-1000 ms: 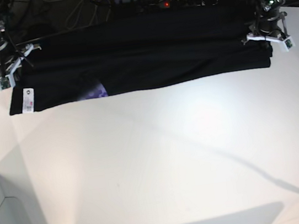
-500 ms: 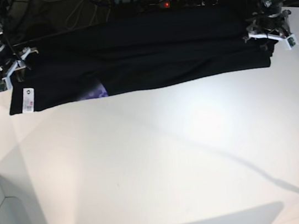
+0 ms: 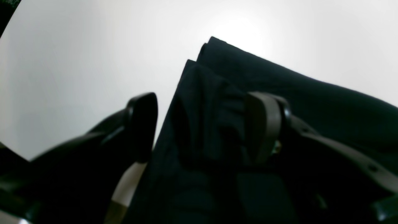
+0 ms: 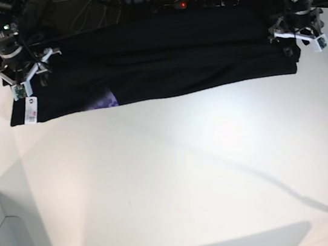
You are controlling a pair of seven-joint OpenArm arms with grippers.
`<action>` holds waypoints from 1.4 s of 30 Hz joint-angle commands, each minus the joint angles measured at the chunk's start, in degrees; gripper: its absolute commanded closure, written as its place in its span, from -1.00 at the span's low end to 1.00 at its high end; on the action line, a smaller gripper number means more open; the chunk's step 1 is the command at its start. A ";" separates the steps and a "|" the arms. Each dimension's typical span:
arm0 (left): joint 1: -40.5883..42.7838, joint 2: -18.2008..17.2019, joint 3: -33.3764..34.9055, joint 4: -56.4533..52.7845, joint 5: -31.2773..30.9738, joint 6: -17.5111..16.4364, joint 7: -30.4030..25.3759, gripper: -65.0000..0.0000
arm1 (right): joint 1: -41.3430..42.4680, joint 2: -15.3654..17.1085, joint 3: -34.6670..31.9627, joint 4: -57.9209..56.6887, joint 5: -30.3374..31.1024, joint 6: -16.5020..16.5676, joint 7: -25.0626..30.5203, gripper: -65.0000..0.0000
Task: Fold the T-shirt properly
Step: 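Hold the folded strip ends with both grippers and straighten it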
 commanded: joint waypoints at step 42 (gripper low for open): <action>-4.38 -0.90 2.59 -13.13 -0.10 0.04 -1.28 1.00 | 7.55 3.47 -0.06 -14.91 -0.12 0.14 1.22 0.00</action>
